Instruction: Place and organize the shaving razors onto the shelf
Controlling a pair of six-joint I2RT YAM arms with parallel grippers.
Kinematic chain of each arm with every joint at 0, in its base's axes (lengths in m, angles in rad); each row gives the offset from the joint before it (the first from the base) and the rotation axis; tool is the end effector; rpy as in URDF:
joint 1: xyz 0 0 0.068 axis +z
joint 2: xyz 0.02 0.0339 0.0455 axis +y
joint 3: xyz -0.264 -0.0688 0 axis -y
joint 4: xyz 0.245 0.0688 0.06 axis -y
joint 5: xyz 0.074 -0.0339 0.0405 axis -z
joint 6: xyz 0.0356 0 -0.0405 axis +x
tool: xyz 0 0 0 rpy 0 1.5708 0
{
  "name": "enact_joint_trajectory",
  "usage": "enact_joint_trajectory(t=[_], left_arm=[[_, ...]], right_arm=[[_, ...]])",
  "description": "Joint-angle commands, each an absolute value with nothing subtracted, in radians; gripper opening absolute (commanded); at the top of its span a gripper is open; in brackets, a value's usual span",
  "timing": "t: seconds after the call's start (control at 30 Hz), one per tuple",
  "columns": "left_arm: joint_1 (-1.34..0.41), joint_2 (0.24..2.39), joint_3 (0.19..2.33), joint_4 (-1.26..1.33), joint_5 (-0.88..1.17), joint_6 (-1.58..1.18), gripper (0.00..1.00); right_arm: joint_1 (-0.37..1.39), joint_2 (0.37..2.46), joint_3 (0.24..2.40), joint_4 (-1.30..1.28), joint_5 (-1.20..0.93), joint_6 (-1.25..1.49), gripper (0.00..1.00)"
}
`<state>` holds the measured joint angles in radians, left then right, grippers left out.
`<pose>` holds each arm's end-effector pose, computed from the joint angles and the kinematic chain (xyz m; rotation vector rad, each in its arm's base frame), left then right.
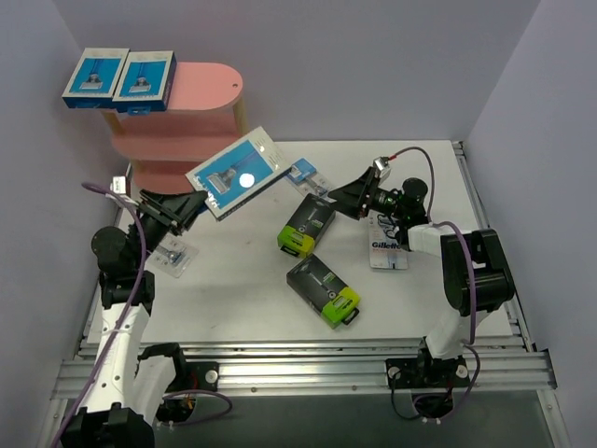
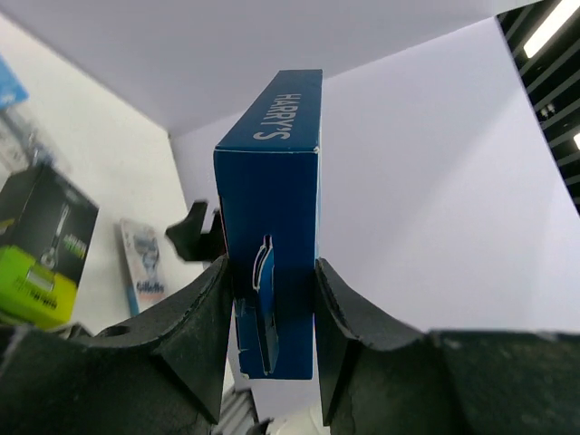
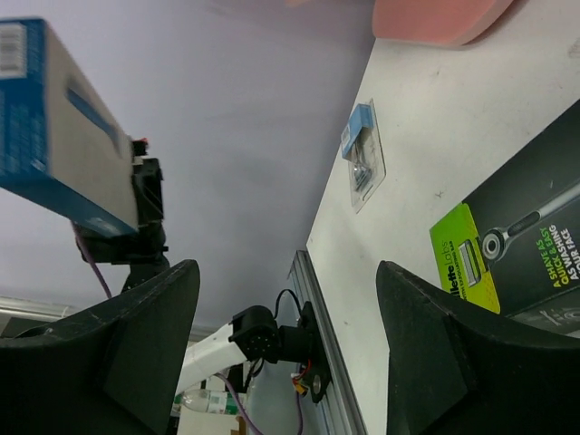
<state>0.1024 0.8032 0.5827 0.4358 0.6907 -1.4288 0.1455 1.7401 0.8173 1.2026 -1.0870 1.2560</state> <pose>0.1893 -0.0033 0.3301 -0.5416 1.5057 -1.5315 0.3390 0.0815 0.2396 -0.2090 1.7207 1.7819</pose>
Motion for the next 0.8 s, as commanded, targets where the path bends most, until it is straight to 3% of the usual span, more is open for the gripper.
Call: enact_joint_trajectory(t=[0.0, 0.2, 0.3, 0.53, 0.77], left_arm=[[0.104, 0.801, 0.709, 0.558, 0.56, -1.454, 0.02], [0.065, 0.848, 0.834, 0.506, 0.298, -1.385, 0.02], [-0.036, 0.906, 0.893, 0.5, 0.145, -1.326, 0.02], [-0.241, 1.06, 1.057, 0.472, -0.213, -1.18, 0.02], [-0.331, 1.176, 1.123, 0.492, -0.446, -1.18, 0.02]], right_arm=[[0.155, 1.69, 0.79, 1.307, -1.083, 1.259, 0.74], [0.184, 1.713, 0.723, 1.436, -1.085, 1.34, 0.74], [0.195, 1.743, 0.701, 1.554, -1.094, 1.4, 0.74], [0.196, 1.894, 0.676, 2.009, -1.111, 1.719, 0.77], [0.195, 1.885, 0.696, 1.999, -1.123, 1.694, 0.8]])
